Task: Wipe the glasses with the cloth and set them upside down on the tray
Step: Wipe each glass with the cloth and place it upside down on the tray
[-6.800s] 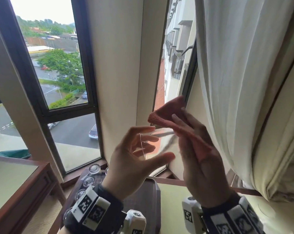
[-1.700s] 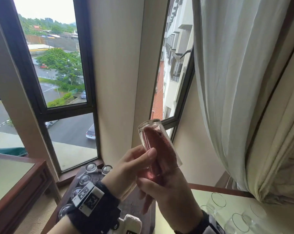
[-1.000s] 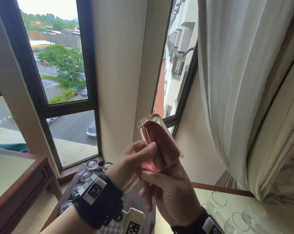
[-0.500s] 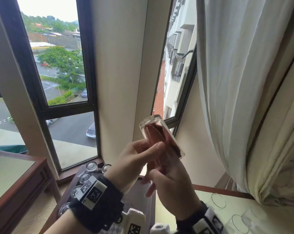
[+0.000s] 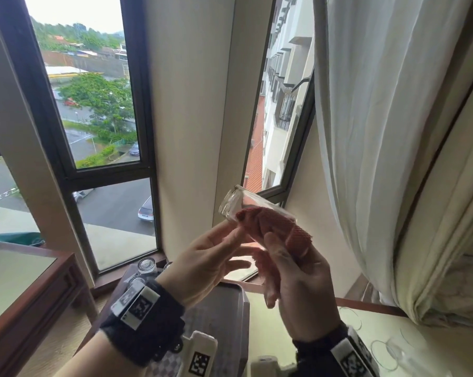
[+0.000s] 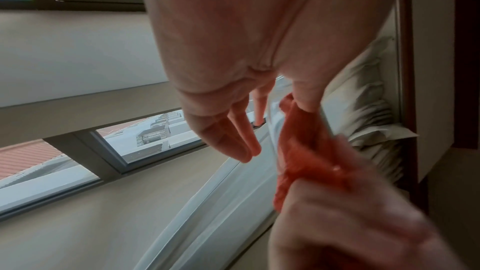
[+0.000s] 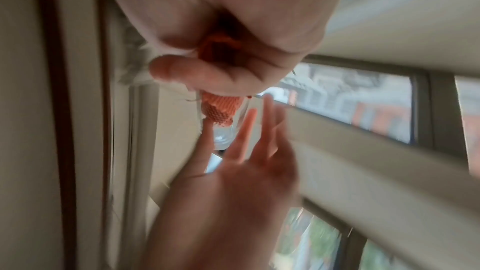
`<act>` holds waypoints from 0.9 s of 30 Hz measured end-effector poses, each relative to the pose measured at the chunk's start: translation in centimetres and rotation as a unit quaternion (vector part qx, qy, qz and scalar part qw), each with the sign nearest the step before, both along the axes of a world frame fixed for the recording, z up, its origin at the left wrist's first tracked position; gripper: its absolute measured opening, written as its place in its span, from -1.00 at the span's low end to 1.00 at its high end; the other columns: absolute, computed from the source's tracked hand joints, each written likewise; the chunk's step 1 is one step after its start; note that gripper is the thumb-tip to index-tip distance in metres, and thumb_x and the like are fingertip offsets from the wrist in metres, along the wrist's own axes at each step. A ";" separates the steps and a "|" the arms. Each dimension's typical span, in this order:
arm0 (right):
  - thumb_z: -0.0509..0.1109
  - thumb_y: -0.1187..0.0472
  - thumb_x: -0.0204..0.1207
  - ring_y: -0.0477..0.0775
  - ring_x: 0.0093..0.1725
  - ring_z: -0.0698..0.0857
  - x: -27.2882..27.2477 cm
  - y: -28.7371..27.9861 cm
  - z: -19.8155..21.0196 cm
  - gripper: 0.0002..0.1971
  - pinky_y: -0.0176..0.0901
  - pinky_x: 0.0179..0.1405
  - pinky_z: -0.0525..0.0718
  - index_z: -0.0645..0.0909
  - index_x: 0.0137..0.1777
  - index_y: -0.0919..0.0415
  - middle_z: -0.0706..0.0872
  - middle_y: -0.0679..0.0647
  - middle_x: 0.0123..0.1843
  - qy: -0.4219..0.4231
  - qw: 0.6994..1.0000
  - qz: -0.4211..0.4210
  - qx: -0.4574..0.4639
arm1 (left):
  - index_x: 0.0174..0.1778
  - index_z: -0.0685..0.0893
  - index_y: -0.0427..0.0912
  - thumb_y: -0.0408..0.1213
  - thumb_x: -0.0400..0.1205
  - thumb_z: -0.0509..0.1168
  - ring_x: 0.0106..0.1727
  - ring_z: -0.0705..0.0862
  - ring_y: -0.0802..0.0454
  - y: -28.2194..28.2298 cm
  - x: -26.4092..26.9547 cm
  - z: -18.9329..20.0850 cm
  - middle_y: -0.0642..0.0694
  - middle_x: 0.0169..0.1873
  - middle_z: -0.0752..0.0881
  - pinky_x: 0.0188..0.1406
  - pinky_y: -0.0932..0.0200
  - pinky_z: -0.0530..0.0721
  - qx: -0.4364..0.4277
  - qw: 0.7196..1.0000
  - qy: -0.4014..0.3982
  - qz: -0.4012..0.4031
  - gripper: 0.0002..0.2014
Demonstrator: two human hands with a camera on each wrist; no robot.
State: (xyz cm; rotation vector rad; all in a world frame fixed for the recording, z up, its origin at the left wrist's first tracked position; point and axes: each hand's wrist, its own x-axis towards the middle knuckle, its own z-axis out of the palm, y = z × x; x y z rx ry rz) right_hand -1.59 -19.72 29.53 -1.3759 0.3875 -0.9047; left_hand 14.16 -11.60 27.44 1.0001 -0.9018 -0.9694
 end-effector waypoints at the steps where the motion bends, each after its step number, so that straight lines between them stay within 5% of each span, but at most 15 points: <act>1: 0.55 0.00 0.55 0.09 -0.69 0.53 -0.2 -0.2 -0.2 -0.78 -0.21 -0.68 0.54 0.79 0.02 0.15 0.72 0.20 -0.40 0.034 0.995 -0.036 -0.085 | 0.48 0.74 -0.08 -0.05 0.76 0.29 0.35 0.72 -0.28 0.2 0.2 0.2 -0.36 0.36 0.76 0.32 -0.14 0.67 0.009 1.000 -0.001 0.013 -0.60; 4: 0.53 0.18 0.60 -0.10 -0.39 0.79 -0.6 -0.7 -1.0 -0.72 -0.22 -0.41 0.77 0.76 0.30 0.00 0.85 -0.18 -0.07 0.065 0.936 -0.094 -0.333 | 0.39 0.75 -0.25 0.39 0.57 0.34 0.20 0.72 -0.15 0.4 -0.1 2.1 -0.35 0.23 0.79 0.18 -0.02 0.64 0.046 0.998 0.028 0.031 -0.23; 6: 0.58 0.27 0.58 -0.11 -0.05 0.85 -0.5 -1.0 -1.8 -0.58 -0.18 -0.13 0.84 0.70 0.42 0.02 0.82 -0.09 0.24 0.075 0.866 -0.121 -0.480 | 0.39 0.75 -0.23 0.64 0.45 0.27 0.20 0.76 -0.15 0.0 -0.4 3.3 -0.35 0.21 0.81 0.29 -0.05 0.63 0.082 0.996 0.027 0.034 -0.01; 8: 0.69 0.36 0.39 0.00 -0.15 0.84 -0.4 -0.9 -2.5 -0.47 -0.12 -0.23 0.84 0.64 0.29 -0.04 0.85 -0.01 0.08 0.104 0.798 -0.158 -0.573 | 0.26 0.80 -0.25 0.49 0.51 0.36 0.10 0.83 -0.10 -0.3 -0.8 4.4 -0.29 0.09 0.86 0.22 0.03 0.75 0.069 0.996 0.040 0.043 -0.19; 10: 0.72 0.37 0.26 0.03 -0.28 0.79 -0.3 -0.6 -2.5 -0.46 -0.10 -0.32 0.82 0.54 0.08 -0.05 0.82 0.00 -0.11 0.137 0.770 -0.163 -0.601 | 0.16 0.83 -0.37 0.19 0.48 0.48 -0.03 0.84 -0.04 -0.4 -1.1 4.9 -0.25 -0.02 0.87 0.07 0.16 0.85 0.050 0.996 0.044 0.067 -0.36; 16: 0.42 0.05 0.57 -0.10 -0.34 0.75 -0.7 0.9 -1.5 -0.68 -0.16 -0.33 0.81 0.50 0.29 -0.10 0.77 -0.10 -0.15 0.190 0.831 -0.146 -0.503 | 0.16 0.80 -0.48 -0.11 0.47 0.68 0.15 0.84 -0.17 -0.5 -1.0 4.1 -0.40 0.09 0.84 0.24 0.08 0.81 -0.018 0.999 0.045 0.006 -0.47; 18: 0.47 0.16 0.57 -0.02 -0.35 0.80 -1.2 2.1 -0.2 -0.61 -0.06 -0.33 0.84 0.52 0.30 -0.24 0.76 -0.11 -0.24 0.143 0.905 -0.088 -0.391 | 0.35 0.66 -0.56 -0.13 0.50 0.69 0.25 0.76 -0.25 -0.4 -0.5 3.6 -0.48 0.21 0.73 0.36 -0.04 0.76 -0.065 0.993 0.075 -0.068 -0.32; 20: 0.50 0.38 0.57 0.12 -0.38 0.83 -1.5 3.4 1.5 -0.47 0.16 -0.42 0.84 0.59 0.20 -0.39 0.77 0.02 -0.28 0.082 0.976 0.068 -0.190 | 0.55 0.49 -0.57 -0.14 0.53 0.68 0.37 0.68 -0.34 -0.3 -0.1 3.2 -0.54 0.39 0.61 0.46 -0.15 0.70 -0.110 0.978 0.107 -0.139 -0.18; 22: 0.47 0.46 0.57 0.19 -0.42 0.81 -1.5 3.8 2.2 -0.39 0.02 -0.58 0.76 0.59 0.24 -0.40 0.80 0.09 -0.22 0.025 0.984 0.157 -0.084 | 0.59 0.53 -0.47 -0.16 0.57 0.65 0.38 0.73 -0.31 -0.5 -0.1 2.8 -0.53 0.42 0.64 0.40 -0.13 0.73 -0.131 0.973 0.116 -0.149 -0.24; 24: 0.49 0.39 0.59 0.21 -0.39 0.83 -1.0 3.2 1.3 -0.47 -0.09 -0.63 0.72 0.55 0.34 -0.26 0.80 0.13 -0.17 0.025 0.987 0.143 -0.075 | 0.42 0.68 -0.46 -0.14 0.55 0.66 0.27 0.79 -0.25 -0.9 -0.4 3.1 -0.49 0.28 0.72 0.31 -0.05 0.78 -0.100 0.988 0.091 -0.079 -0.37; 26: 0.52 0.25 0.59 0.09 -0.35 0.83 -0.4 2.1 -0.4 -0.60 -0.04 -0.55 0.78 0.53 0.32 -0.13 0.79 0.08 -0.21 0.088 0.977 0.034 -0.190 | 0.15 0.82 -0.40 -0.12 0.60 0.60 0.07 0.85 -0.16 -1.2 -0.7 4.0 -0.36 0.04 0.84 0.12 0.10 0.83 -0.042 0.998 0.045 0.021 -0.60; 27: 0.54 0.16 0.57 0.01 -0.34 0.80 -0.2 1.2 -1.3 -0.65 -0.07 -0.47 0.79 0.53 0.26 -0.12 0.76 0.01 -0.26 0.140 0.941 -0.032 -0.306 | 0.07 0.85 -0.37 -0.09 0.60 0.56 0.01 0.87 -0.15 -1.3 -1.0 4.6 -0.31 -0.03 0.88 0.06 0.15 0.84 -0.005 0.998 0.018 0.057 -0.64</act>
